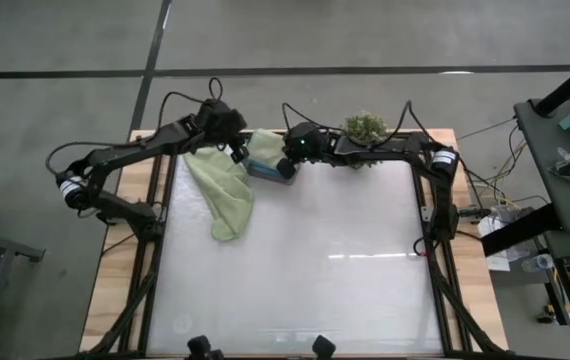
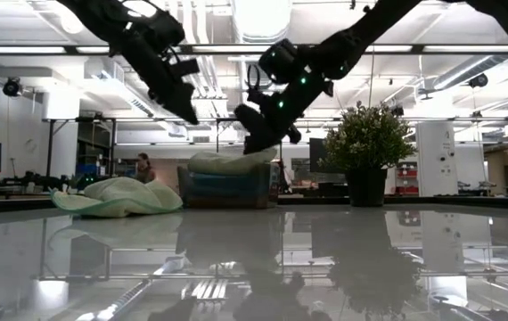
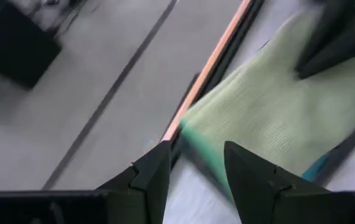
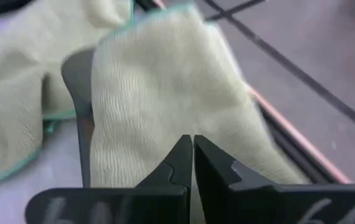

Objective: Fold microfiber towels
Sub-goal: Put the folded green microfiber towel into the black bin

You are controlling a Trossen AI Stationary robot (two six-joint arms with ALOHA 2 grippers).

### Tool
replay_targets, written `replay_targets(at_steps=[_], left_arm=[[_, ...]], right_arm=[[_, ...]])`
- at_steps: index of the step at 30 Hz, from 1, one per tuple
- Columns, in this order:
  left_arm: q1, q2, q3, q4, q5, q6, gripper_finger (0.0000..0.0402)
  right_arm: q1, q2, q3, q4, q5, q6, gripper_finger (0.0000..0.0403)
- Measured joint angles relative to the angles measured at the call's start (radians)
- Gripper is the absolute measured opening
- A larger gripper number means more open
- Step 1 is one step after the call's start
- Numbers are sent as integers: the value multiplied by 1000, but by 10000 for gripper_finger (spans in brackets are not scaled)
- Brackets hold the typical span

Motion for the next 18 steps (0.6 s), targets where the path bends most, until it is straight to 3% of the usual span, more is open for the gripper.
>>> replay_targets(at_steps=[4,8,13,18], left_arm=[[1,-12,-50,84,186,46,125],[-9,9,-113,233,261,106,82],[-3,97,-149,394,275,96,13],[0,213,-151,524,180,45,7]], right_arm=[[1,-50,0,-31,0,-21,9],[2,-94,-1,-50,-12,-50,9],[2,-93,-4,-16,-15,-65,9],[2,-19,-4,70,-14,-28,9]])
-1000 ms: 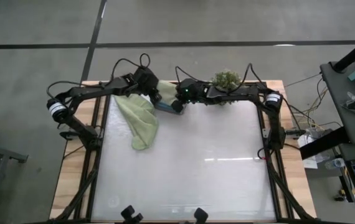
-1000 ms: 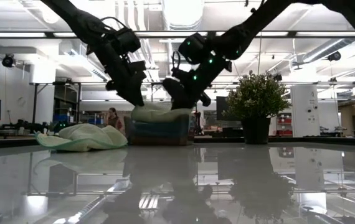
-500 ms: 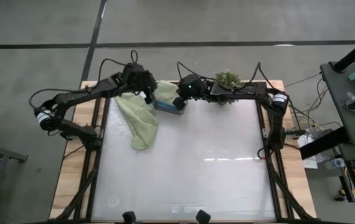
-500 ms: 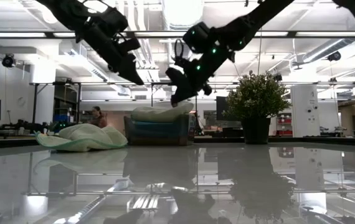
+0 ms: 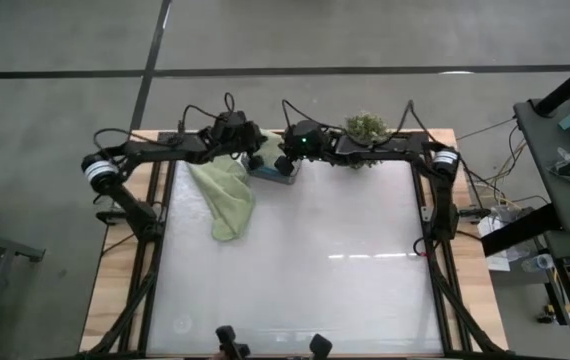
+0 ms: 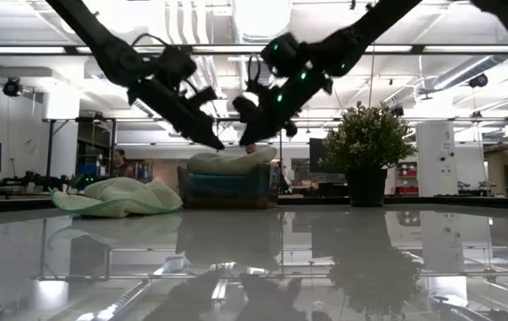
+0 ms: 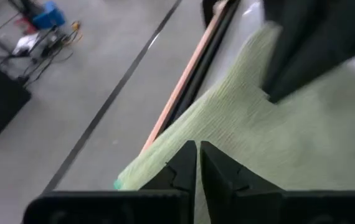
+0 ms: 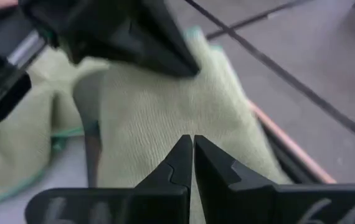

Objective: Fold microfiber towels
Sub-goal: Put the folded green microfiber towel into the black bin

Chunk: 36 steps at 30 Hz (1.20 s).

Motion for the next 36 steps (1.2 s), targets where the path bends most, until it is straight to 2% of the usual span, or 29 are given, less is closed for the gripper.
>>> replay_targets(at_steps=[2,10,20,31,36], left_arm=[[1,34,1,14,-41,-3,8],[1,118,2,-22,-49,-30,8],[0,155,4,-21,-66,-57,8],[2,-16,0,-35,-85,-47,8],[3,-4,-2,-22,-82,-52,8]], right_arm=[[-1,36,-1,10,12,17,9],[-9,119,-2,7,26,34,9],[-13,131,1,-32,-2,60,8],[-16,17,4,-82,3,35,8],[-20,22,5,-62,7,25,9]])
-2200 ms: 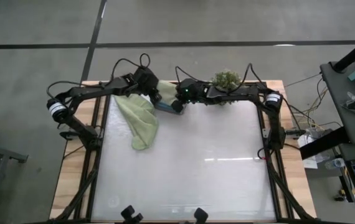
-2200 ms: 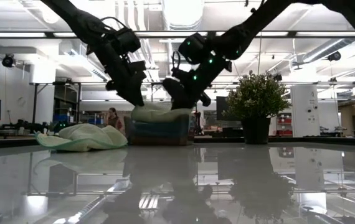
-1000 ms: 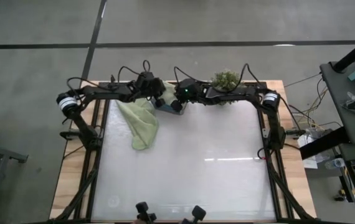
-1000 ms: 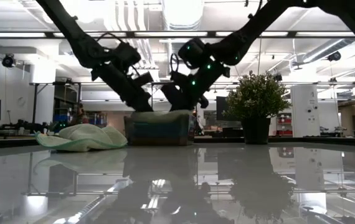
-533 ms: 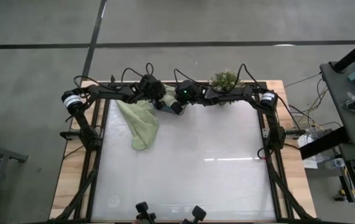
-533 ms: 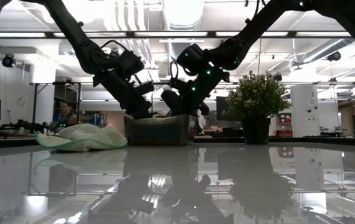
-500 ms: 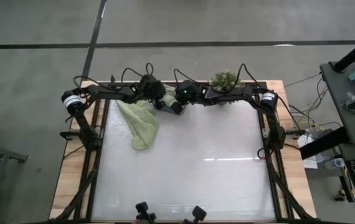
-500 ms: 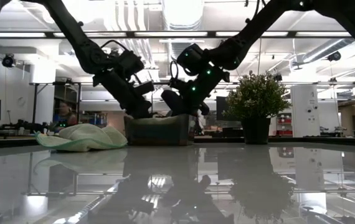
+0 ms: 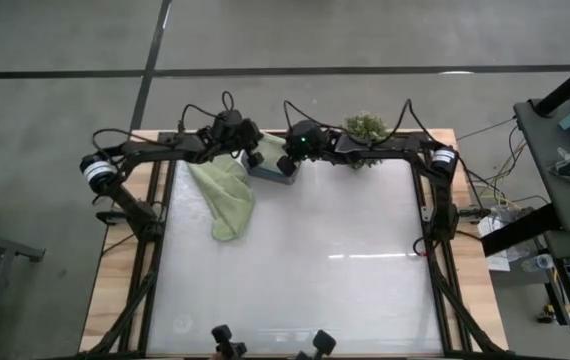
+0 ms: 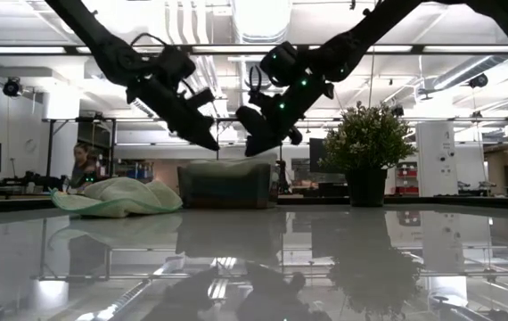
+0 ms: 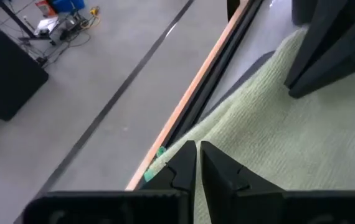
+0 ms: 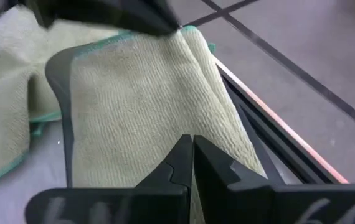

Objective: Fold microfiber towels
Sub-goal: Put the folded green microfiber towel into the black bin

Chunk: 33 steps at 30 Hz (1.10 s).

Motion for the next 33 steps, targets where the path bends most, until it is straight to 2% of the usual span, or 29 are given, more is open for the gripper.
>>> replay_targets(at_steps=[10,22,27,33], left_arm=[[1,131,-5,21,-60,-32,8],[2,148,-4,-1,-70,-54,8],[1,115,-2,-25,-69,-55,8],[2,-5,-9,-83,-75,-50,8]], right_arm=[[-7,97,-5,45,-1,31,9],[-8,126,0,44,-36,43,8],[-8,93,0,24,-36,40,8],[-8,30,0,1,-35,14,8]])
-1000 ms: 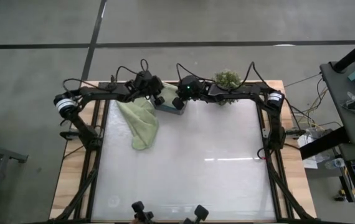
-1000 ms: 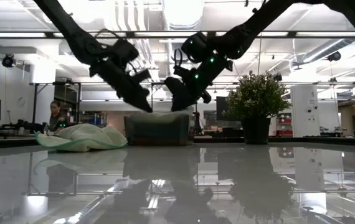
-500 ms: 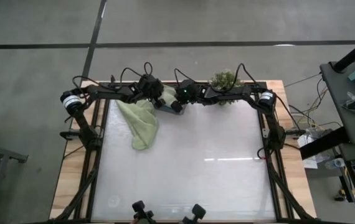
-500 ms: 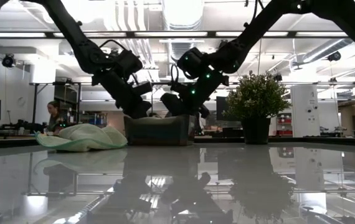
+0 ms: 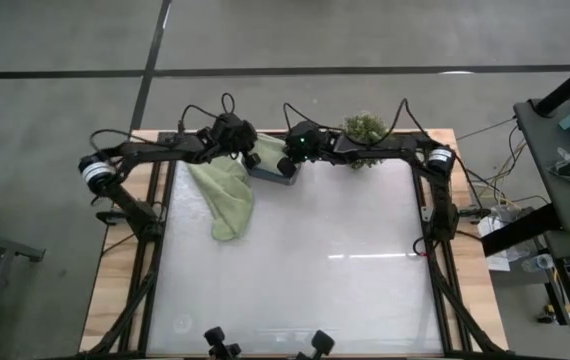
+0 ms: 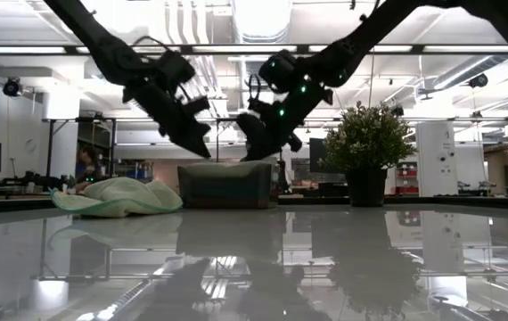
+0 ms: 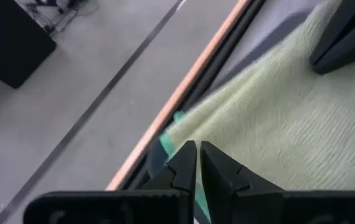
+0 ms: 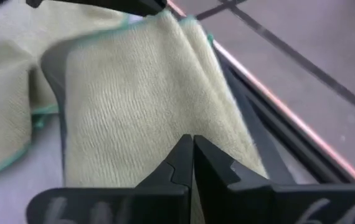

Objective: Fold microfiber towels
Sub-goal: Put the folded green microfiber towel into the black bin

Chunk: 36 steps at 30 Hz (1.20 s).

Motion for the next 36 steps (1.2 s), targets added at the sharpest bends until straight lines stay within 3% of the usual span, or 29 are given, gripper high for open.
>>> replay_targets(at_steps=[6,10,15,25,36], left_arm=[[0,-101,-2,-130,10,2,8],[0,-124,-7,-251,98,29,8],[-1,-106,-27,-238,207,31,8],[-1,-19,-27,-222,207,23,8],[0,-74,1,-164,172,76,8]], right_arm=[[0,-57,0,-66,-5,-18,9],[0,-78,0,-112,-115,-16,9],[1,-62,0,-120,-262,6,9],[-6,-12,-2,-126,-254,28,9],[-19,-53,25,-135,-254,23,9]])
